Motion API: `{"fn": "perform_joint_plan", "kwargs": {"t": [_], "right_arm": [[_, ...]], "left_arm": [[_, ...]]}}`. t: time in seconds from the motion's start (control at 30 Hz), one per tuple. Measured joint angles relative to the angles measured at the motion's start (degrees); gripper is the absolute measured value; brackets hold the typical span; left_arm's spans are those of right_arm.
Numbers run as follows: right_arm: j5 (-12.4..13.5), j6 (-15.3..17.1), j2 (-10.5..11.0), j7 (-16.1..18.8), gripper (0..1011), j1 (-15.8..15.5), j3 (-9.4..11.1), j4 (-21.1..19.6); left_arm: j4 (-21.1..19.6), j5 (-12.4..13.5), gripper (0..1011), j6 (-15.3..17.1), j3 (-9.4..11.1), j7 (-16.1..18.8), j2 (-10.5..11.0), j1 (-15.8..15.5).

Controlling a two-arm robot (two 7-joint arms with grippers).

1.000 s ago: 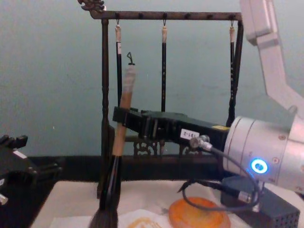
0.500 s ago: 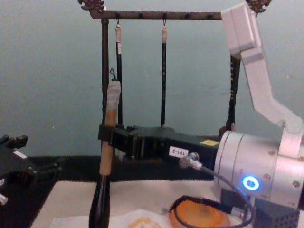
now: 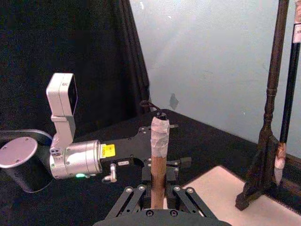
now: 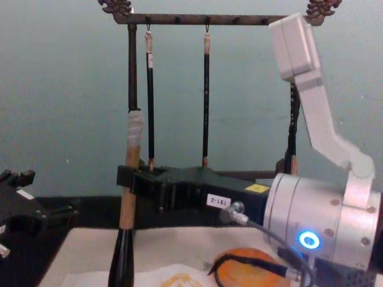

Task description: Pick up the brush from the inkstone, write on the paper, then place the brush back to its original position.

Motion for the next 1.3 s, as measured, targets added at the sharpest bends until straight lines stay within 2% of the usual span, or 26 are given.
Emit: {"fn": "perform_joint_plan", "kwargs": {"t": [0.83, 1.3], "right_arm": [[-2.97, -2.74, -3.45, 0.99, 175, 2.09, 0.14, 4.50], [-5.95, -5.28, -5.14, 0.21, 175, 3.08, 0.53, 7.08]], "left_arm": [[0.00, 0.00, 1001, 0.00, 0.00, 0.00, 0.00, 0.00], [0.00, 0.00, 1001, 0.00, 0.00, 0.00, 0.00, 0.00]]}}
